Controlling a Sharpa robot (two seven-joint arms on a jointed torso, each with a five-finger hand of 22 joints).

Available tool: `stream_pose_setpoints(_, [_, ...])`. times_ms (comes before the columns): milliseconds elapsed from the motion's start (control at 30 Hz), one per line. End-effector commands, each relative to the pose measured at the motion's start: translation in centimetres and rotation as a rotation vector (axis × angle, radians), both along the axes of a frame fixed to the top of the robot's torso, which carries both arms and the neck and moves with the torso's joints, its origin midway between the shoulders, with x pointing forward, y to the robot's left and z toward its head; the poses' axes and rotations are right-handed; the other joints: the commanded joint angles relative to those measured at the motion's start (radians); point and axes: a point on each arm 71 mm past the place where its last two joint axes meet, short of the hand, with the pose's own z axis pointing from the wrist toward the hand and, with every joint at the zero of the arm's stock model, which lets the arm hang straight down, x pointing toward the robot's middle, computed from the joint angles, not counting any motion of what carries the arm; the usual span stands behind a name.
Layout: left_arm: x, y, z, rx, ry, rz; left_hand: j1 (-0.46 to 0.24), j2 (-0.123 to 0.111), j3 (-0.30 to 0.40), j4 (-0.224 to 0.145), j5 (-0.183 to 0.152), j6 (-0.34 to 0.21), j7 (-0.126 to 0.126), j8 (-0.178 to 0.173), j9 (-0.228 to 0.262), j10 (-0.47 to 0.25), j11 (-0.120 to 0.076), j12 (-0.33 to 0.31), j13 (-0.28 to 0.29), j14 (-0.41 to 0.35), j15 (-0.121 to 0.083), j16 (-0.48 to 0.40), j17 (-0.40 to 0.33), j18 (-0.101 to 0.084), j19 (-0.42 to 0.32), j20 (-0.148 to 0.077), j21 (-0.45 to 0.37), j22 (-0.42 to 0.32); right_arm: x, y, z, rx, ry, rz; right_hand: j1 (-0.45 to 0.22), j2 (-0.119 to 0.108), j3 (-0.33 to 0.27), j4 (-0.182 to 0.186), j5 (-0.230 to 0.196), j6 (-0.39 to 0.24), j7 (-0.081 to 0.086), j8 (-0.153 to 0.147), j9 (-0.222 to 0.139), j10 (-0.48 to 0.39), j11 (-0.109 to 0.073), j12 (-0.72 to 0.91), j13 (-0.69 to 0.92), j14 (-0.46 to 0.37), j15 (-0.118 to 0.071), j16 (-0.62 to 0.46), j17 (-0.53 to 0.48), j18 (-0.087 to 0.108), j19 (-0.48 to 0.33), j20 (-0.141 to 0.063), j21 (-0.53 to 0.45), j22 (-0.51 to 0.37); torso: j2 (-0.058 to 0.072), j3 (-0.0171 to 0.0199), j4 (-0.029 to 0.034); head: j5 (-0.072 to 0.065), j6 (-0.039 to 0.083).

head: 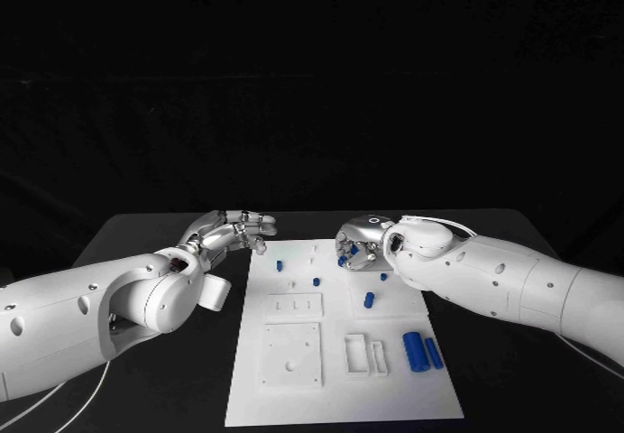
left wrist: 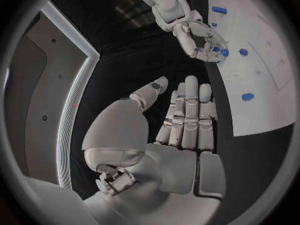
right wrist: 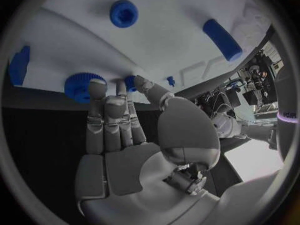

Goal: Assemble the parts on the task board

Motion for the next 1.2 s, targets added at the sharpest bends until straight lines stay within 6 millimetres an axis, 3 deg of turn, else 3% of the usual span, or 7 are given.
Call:
stream_pose_setpoints(33, [0.0, -0.3, 0.2, -0.008, -0.002, -0.018, -0.003, 0.000, 0.000, -0.003, 0.001, -0.004, 0.001, -0.005, -0.001, -0.008, -0.001, -0.007, 0.000, -0.008, 0.001, 0.005, 0.000, 0.023, -0.007, -0.001, 0.007, 0.020, 0.0, 0.0, -0.1, -0.002, -0.012, -0.022, -0.007, 0.005, 0.013, -0.001, -0.013, 0.002, -0.001, 0.005, 0.008, -0.001, -0.001, 0.004, 0.006, -0.004, -0.011, 0.008, -0.002, 0.056, -0.003, -0.002, 0.013, 0.026, 0.001, -0.0003, -0.0008, 0.002, 0.001])
stream_pose_setpoints(200, [0.0, -0.2, 0.2, -0.008, -0.002, -0.017, -0.001, 0.000, 0.001, -0.004, 0.002, -0.004, 0.001, -0.006, -0.001, -0.008, 0.000, -0.007, 0.000, -0.009, 0.002, 0.006, 0.000, 0.024, -0.008, -0.001, 0.008, 0.020, 0.0, 0.0, 0.3, 0.023, -0.050, -0.038, -0.006, 0.004, 0.042, 0.002, -0.046, 0.010, -0.004, 0.006, 0.014, 0.009, -0.004, 0.004, 0.016, -0.006, -0.014, 0.014, -0.007, 0.056, -0.008, -0.002, 0.029, 0.025, 0.002, -0.0004, -0.0004, 0.002, 0.005])
stream_pose_setpoints(633, [0.2, -0.2, 0.1, -0.007, -0.004, -0.011, 0.001, 0.001, 0.003, -0.005, 0.005, -0.004, 0.001, -0.006, 0.000, -0.008, 0.000, -0.008, 0.000, -0.010, 0.002, 0.009, -0.001, 0.024, -0.009, -0.001, 0.010, 0.020, -0.7, 0.7, 2.5, 0.187, -0.292, -0.019, -0.003, -0.017, 0.094, 0.007, -0.065, 0.027, -0.010, 0.009, 0.029, 0.025, -0.010, -0.001, 0.036, -0.006, -0.019, 0.030, -0.013, 0.056, -0.009, -0.005, 0.064, 0.024, 0.002, -0.0010, 0.0011, 0.009, 0.023])
stream_pose_setpoints(900, [0.3, 0.1, 0.2, -0.004, -0.010, 0.004, 0.002, 0.001, 0.004, -0.005, 0.005, -0.005, 0.001, -0.007, 0.000, -0.009, 0.000, -0.008, 0.000, -0.010, 0.002, 0.009, -0.001, 0.024, -0.009, -0.001, 0.011, 0.020, -0.7, 2.3, 2.5, 0.130, -0.344, 0.028, 0.007, -0.036, 0.121, 0.018, -0.089, 0.033, -0.013, 0.008, 0.036, 0.031, -0.011, -0.005, 0.044, -0.006, -0.020, 0.039, -0.015, 0.056, -0.008, -0.001, 0.080, 0.023, 0.005, -0.0004, -0.0044, 0.011, 0.031])
stream_pose_setpoints(1200, [0.4, -0.2, 0.2, -0.007, -0.013, -0.001, 0.002, 0.001, 0.004, -0.005, 0.006, -0.005, 0.001, -0.007, 0.000, -0.008, 0.000, -0.008, 0.000, -0.011, 0.002, 0.010, -0.002, 0.024, -0.010, 0.000, 0.011, 0.020, -0.5, 3.9, 1.8, 0.096, -0.351, 0.046, 0.013, -0.048, 0.134, 0.028, -0.101, 0.037, -0.014, 0.006, 0.039, 0.034, -0.011, -0.008, 0.049, -0.007, -0.020, 0.044, -0.017, 0.056, -0.009, 0.000, 0.088, 0.023, 0.006, -0.0018, 0.0030, 0.009, 0.035])
